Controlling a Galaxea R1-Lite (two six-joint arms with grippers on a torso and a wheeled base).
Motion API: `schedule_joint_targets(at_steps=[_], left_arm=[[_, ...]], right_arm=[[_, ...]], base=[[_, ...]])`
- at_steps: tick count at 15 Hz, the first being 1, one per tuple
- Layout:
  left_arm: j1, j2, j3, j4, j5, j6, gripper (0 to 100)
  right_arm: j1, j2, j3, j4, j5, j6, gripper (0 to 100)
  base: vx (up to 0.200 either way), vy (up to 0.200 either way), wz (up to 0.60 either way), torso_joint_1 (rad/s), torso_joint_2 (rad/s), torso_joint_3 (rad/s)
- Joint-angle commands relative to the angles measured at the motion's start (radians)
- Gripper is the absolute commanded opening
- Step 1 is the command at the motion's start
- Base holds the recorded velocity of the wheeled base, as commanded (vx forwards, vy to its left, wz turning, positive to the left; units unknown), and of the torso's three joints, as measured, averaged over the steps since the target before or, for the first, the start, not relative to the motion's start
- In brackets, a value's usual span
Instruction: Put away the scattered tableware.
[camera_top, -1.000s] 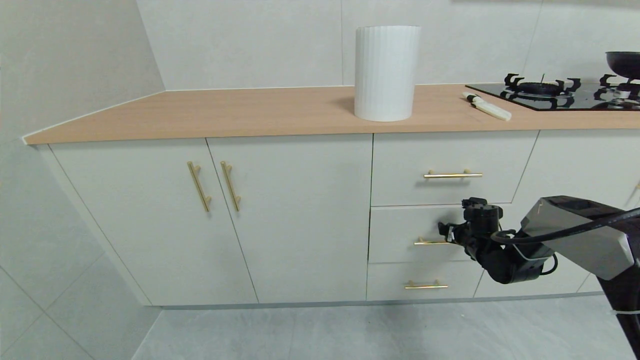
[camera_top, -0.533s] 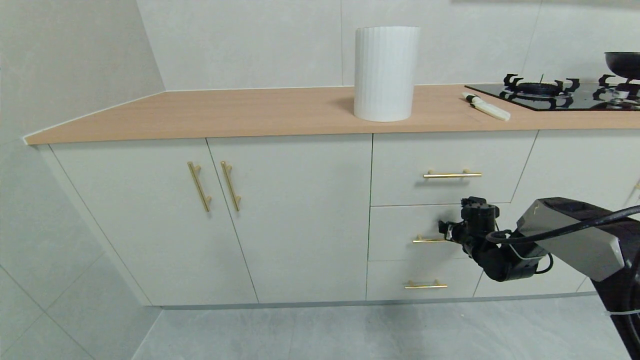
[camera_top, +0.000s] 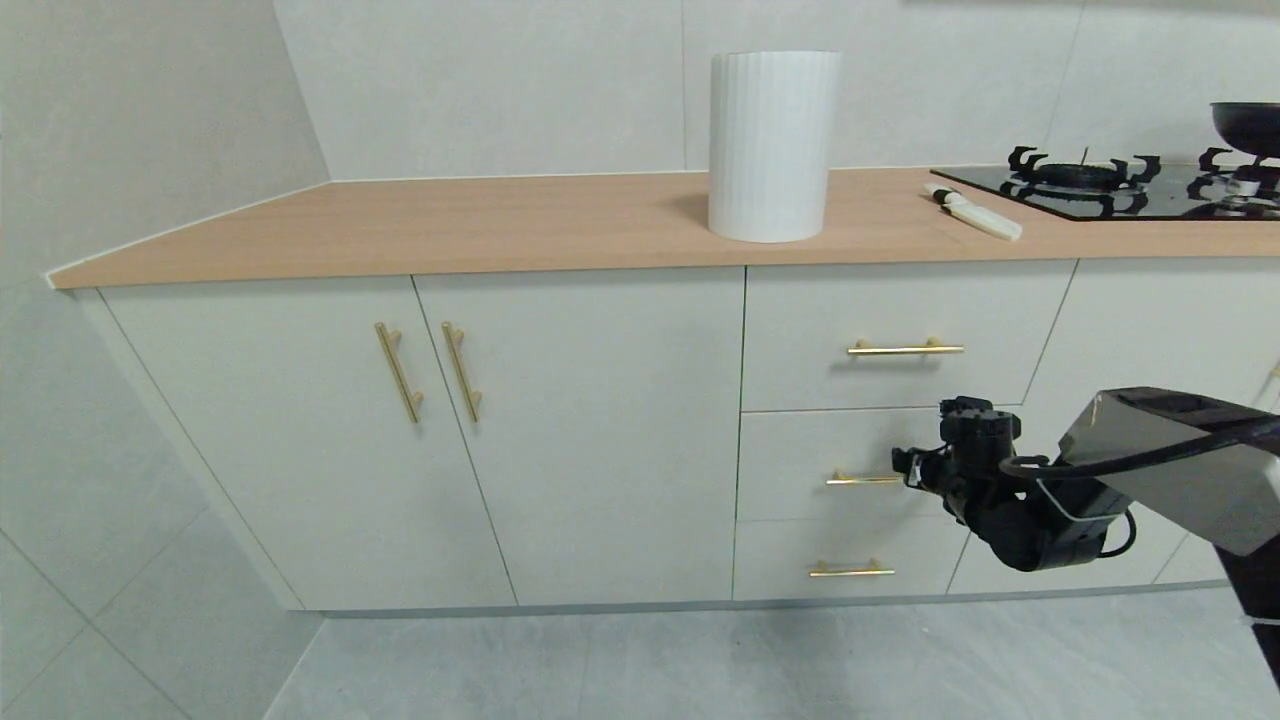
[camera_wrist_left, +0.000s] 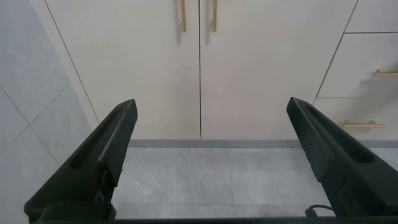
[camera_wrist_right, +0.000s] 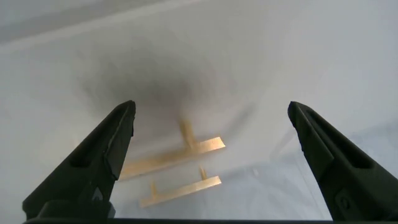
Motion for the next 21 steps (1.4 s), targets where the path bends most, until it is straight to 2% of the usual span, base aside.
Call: schedule_joint_targets(at_steps=[1,3,4,5,6,9,10,11,13,16,17,19,21], left_arm=[[0.000,0.000,0.000,0.000,0.001,0.000,100],[0.000,0.002,0.000,0.000,0.001,0.000,100],[0.000,0.000,0.000,0.000,0.001,0.000,100],[0.000,0.000,0.000,0.000,0.001,0.000,100],[0.000,0.002,0.000,0.000,0.001,0.000,100],[0.000,0.000,0.000,0.000,0.001,0.000,100],[0.000,0.002,0.000,0.000,0.001,0.000,100],[0.000,0.000,0.000,0.000,0.001,0.000,100],[0.000,0.000,0.000,0.000,0.001,0.000,100],[0.000,0.000,0.000,0.000,0.001,0.000,100],[0.000,0.000,0.000,0.000,0.001,0.000,100],[0.000,0.000,0.000,0.000,0.001,0.000,100],[0.000,0.002,0.000,0.000,0.001,0.000,100]], right_arm=[[0.014,-0.202,0.212,-0.003,0.006,0.004,100],[0.022,-0.367,0.404,-0.079,0.004,0.001,100],[0.022,-0.404,0.442,-0.097,0.001,-0.001,100],[0.028,-0.561,0.580,-0.126,-0.007,-0.006,100],[0.037,-0.667,0.649,-0.125,-0.007,-0.013,100],[0.044,-0.967,0.830,-0.123,-0.064,-0.105,100],[0.044,-1.006,0.847,-0.123,-0.070,-0.118,100],[0.044,-1.159,0.900,-0.117,-0.074,-0.150,100],[0.039,-1.315,0.941,-0.071,-0.080,-0.220,100],[0.037,-1.690,0.893,0.262,-0.106,-0.315,100],[0.036,-1.819,0.838,0.457,-0.123,-0.317,100],[-0.009,-2.010,0.729,0.779,-0.160,-0.323,100],[-0.068,-2.164,0.668,0.964,-0.151,-0.331,100]], base=[[0.000,0.000,0.00,0.000,0.00,0.000],[0.000,0.000,0.00,0.000,0.00,0.000],[0.000,0.000,0.00,0.000,0.00,0.000],[0.000,0.000,0.00,0.000,0.00,0.000],[0.000,0.000,0.00,0.000,0.00,0.000],[0.000,0.000,0.00,0.000,0.00,0.000],[0.000,0.000,0.00,0.000,0.00,0.000],[0.000,0.000,0.00,0.000,0.00,0.000],[0.000,0.000,0.00,0.000,0.00,0.000],[0.000,0.000,0.00,0.000,0.00,0.000],[0.000,0.000,0.00,0.000,0.00,0.000],[0.000,0.000,0.00,0.000,0.00,0.000],[0.000,0.000,0.00,0.000,0.00,0.000]])
